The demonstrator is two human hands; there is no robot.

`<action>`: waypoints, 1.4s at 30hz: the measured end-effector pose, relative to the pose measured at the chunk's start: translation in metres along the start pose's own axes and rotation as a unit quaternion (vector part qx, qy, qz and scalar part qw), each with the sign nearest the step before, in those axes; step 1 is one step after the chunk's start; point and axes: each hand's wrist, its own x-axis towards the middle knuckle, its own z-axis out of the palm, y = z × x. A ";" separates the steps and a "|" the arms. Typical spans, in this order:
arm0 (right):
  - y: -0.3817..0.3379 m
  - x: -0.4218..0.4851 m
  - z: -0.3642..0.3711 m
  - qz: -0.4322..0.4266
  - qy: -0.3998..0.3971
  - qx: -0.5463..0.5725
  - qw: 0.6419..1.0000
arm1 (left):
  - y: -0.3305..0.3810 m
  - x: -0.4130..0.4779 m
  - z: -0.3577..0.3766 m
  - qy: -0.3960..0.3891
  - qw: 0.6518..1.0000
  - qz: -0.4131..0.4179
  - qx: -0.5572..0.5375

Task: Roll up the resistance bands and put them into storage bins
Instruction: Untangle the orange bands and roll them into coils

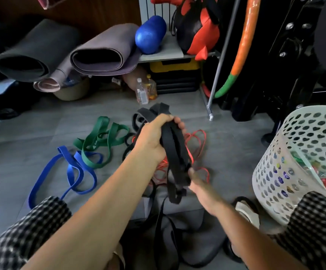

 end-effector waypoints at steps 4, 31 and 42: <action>0.012 0.005 0.015 -0.007 0.029 0.105 0.994 | 0.019 -0.001 0.010 -0.005 0.995 0.011 -0.095; -0.065 0.035 0.034 0.085 0.175 0.266 0.944 | -0.087 -0.030 -0.101 -0.026 0.975 -0.072 0.211; -0.088 0.042 0.050 0.032 0.196 0.036 0.979 | -0.065 -0.020 -0.071 0.038 0.995 -0.088 0.023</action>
